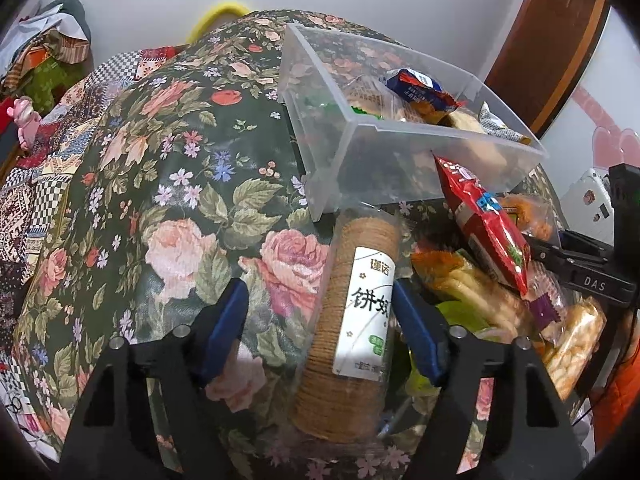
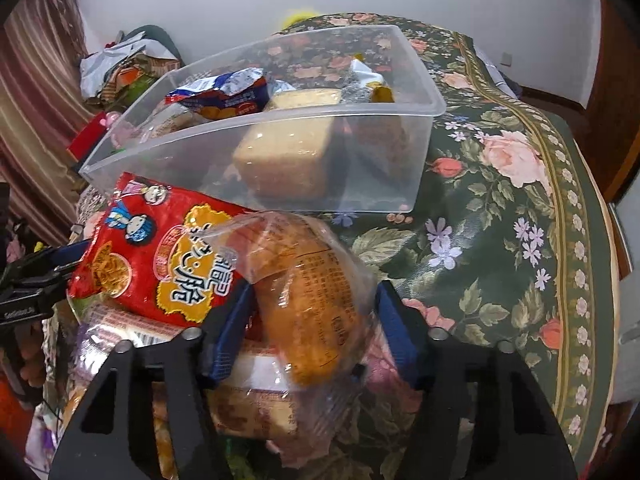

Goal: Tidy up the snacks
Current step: 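Carry the cracker roll and orange bread bag into the clear box and release both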

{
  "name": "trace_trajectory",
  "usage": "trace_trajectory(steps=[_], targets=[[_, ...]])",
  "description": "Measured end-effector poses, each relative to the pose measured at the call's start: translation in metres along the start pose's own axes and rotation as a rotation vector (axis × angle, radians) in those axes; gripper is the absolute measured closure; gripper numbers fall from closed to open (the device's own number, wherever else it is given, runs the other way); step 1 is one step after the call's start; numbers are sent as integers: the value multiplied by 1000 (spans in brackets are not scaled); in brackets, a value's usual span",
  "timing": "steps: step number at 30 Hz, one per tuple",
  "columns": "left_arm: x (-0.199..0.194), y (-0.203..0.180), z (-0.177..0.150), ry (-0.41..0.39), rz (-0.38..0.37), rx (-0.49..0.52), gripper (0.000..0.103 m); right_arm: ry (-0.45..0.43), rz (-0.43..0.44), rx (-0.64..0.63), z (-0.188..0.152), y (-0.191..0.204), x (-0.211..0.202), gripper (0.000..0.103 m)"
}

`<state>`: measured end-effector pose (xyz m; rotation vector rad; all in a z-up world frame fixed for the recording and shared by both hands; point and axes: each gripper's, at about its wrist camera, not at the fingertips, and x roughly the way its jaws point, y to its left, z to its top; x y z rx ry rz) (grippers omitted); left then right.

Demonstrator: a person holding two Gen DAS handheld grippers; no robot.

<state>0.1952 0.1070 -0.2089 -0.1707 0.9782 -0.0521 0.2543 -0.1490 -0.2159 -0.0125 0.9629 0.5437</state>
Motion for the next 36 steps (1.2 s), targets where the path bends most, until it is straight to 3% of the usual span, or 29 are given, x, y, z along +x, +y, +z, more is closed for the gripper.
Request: trace_trajectory(steps=[12, 15, 18, 27, 36], targets=[[-4, 1, -17, -4, 27, 40, 47, -15, 13, 20, -4, -4, -6, 57], [-2, -3, -18, -13, 41, 48, 64, -18, 14, 23, -5, -4, -9, 58], [-4, -5, -19, -13, 40, 43, 69, -27, 16, 18, -5, -2, -16, 59], [-36, -9, -29, -48, 64, 35, 70, -87, 2, -14, -1, 3, -42, 59], [-84, -14, -1, -168, 59, 24, 70, -171, 10, -36, 12, 10, -70, 59]])
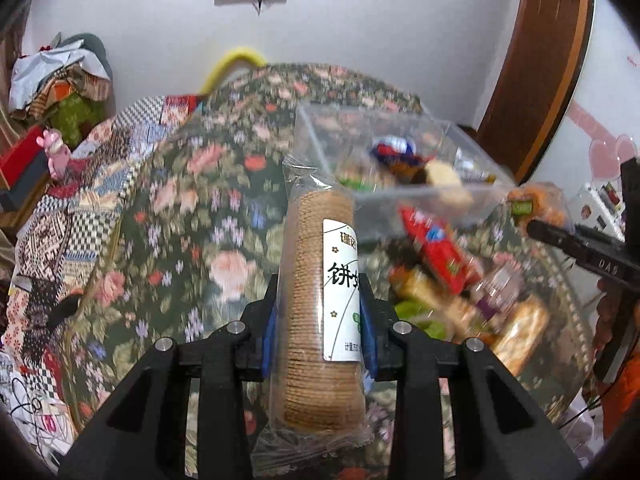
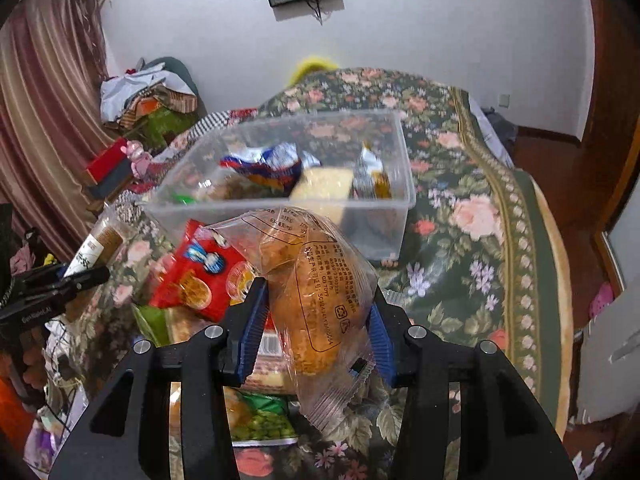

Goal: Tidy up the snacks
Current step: 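Carry the cracker roll and orange bread bag into the clear box and release both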

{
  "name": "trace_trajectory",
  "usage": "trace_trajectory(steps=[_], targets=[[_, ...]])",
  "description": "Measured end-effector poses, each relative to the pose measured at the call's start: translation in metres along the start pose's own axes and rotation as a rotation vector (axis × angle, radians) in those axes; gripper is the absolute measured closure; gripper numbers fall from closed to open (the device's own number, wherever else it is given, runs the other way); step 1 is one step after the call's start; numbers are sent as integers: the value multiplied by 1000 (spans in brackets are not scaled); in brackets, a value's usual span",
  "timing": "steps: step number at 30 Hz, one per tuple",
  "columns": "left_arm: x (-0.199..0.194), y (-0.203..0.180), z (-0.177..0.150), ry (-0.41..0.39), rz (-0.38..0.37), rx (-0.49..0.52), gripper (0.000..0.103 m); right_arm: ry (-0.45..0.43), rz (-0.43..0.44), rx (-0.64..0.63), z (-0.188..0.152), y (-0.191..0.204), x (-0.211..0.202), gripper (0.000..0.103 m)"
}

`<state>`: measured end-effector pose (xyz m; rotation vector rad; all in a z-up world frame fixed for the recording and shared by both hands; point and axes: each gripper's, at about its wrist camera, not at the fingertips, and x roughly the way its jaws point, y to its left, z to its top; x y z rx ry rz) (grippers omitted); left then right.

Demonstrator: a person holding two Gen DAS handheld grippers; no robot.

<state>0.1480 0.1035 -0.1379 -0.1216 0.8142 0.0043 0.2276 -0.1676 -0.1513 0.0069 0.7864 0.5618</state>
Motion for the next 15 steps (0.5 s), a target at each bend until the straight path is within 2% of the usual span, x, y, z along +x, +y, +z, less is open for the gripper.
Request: trace_trajectory(steps=[7, 15], targets=[[-9, -10, 36, -72, -21, 9, 70, -79, 9, -24, 27, 8, -11, 59], [8, -21, 76, -105, -50, 9, 70, -138, 11, -46, 61, 14, -4, 59]])
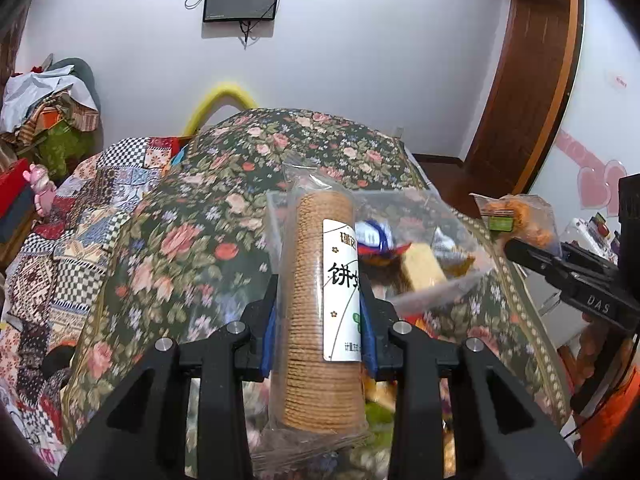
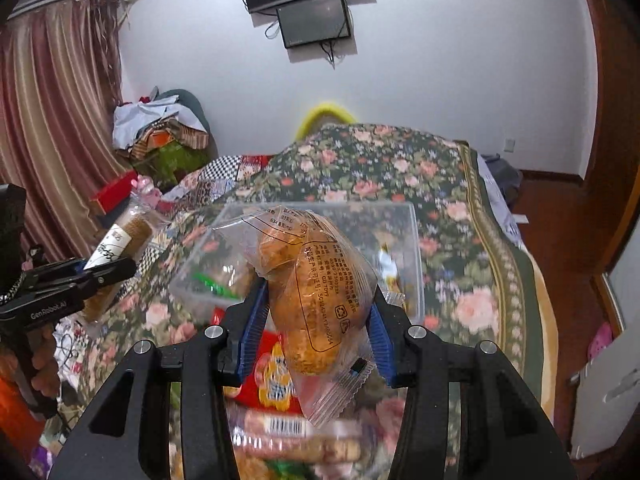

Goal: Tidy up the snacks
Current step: 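Carry the cracker roll and orange bread bag into the clear box and release both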

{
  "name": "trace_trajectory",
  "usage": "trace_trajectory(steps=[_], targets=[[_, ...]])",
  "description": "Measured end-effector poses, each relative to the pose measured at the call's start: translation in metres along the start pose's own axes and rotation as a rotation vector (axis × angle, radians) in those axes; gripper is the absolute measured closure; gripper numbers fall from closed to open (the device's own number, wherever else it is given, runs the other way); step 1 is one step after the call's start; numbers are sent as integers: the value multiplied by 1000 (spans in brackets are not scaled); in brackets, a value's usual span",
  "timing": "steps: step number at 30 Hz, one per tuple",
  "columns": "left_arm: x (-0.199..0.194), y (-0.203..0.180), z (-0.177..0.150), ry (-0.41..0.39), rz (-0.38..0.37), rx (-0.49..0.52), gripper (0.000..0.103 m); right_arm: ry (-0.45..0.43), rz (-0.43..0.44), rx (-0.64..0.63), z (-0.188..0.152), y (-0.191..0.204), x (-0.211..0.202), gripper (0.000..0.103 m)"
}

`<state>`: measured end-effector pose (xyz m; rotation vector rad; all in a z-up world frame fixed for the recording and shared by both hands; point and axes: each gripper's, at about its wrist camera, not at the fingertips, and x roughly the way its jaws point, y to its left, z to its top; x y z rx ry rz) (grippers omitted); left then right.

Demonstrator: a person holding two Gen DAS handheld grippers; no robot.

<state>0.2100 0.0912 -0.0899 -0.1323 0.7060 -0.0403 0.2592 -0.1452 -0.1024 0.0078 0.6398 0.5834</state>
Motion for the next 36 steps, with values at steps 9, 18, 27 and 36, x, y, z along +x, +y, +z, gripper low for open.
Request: trace_trajectory(steps=[9, 18, 27, 36], targets=[[52, -5, 25, 34, -24, -17, 70, 24, -20, 23, 20, -11, 39, 59], [95, -10, 35, 85, -14, -14, 69, 88, -64, 43, 27, -24, 80, 59], [118, -12, 32, 128, 43, -4, 69, 146, -74, 26, 24, -23, 104, 59], [103, -12, 32, 106, 41, -17, 68, 120, -75, 6, 24, -16, 88, 52]])
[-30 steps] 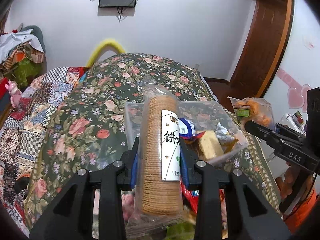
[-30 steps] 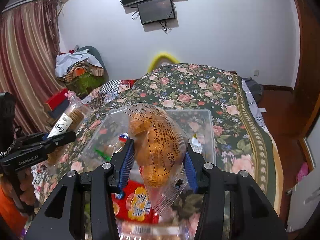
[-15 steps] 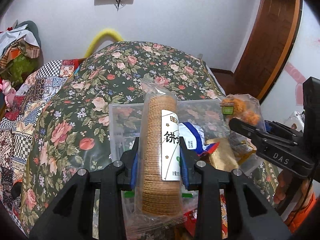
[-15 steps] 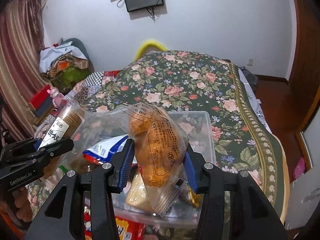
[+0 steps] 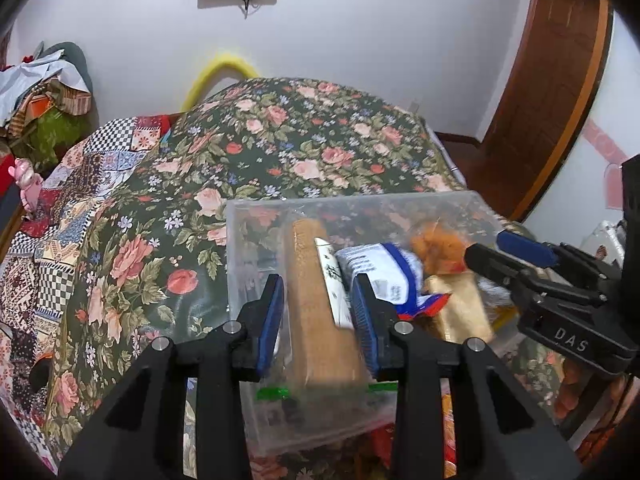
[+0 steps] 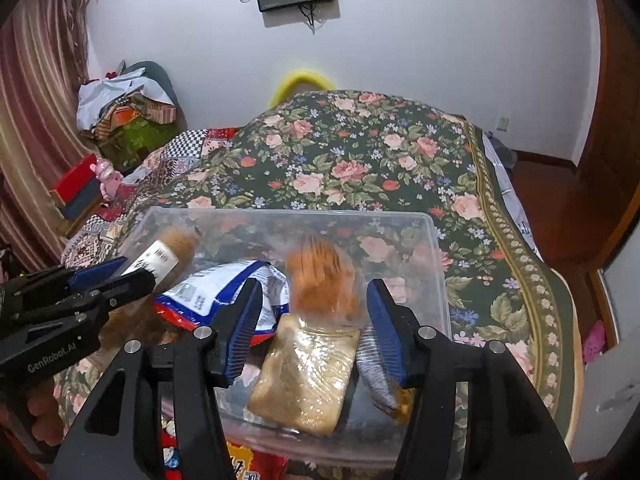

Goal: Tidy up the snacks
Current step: 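Carry the cracker roll and orange bread bag into the clear box and release both, then grasp the green jelly cup with the left gripper while the right grasps a bread bag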

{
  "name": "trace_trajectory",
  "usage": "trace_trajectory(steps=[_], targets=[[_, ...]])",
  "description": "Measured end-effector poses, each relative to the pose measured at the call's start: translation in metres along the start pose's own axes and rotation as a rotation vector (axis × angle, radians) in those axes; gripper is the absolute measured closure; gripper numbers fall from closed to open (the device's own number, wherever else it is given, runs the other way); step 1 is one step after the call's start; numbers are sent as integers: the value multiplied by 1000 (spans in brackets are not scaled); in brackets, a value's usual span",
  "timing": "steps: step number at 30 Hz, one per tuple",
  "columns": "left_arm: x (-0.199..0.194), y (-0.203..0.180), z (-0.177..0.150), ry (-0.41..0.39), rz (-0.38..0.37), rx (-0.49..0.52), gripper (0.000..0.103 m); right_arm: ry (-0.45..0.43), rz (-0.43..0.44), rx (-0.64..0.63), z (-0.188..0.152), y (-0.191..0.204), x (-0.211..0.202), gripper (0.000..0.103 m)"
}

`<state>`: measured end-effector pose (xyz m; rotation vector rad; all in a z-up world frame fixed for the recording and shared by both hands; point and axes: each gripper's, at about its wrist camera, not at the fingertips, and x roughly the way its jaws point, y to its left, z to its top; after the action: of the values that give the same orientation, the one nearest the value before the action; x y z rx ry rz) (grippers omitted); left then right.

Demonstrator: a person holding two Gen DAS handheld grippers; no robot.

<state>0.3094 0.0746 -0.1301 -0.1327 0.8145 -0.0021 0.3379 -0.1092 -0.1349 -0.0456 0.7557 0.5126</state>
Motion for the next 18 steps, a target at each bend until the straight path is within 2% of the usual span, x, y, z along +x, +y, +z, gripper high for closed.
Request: trace_trajectory(steps=[11, 16, 18], targets=[[-64, -12, -17, -62, -21, 44, 65, -48, 40, -18, -15, 6, -52, 52], [-88, -14, -41, -65, -28, 56, 50, -47, 48, -26, -34, 7, -73, 49], [-94, -14, -52, -58, -25, 60, 48, -36, 51, -27, -45, 8, -80, 48]])
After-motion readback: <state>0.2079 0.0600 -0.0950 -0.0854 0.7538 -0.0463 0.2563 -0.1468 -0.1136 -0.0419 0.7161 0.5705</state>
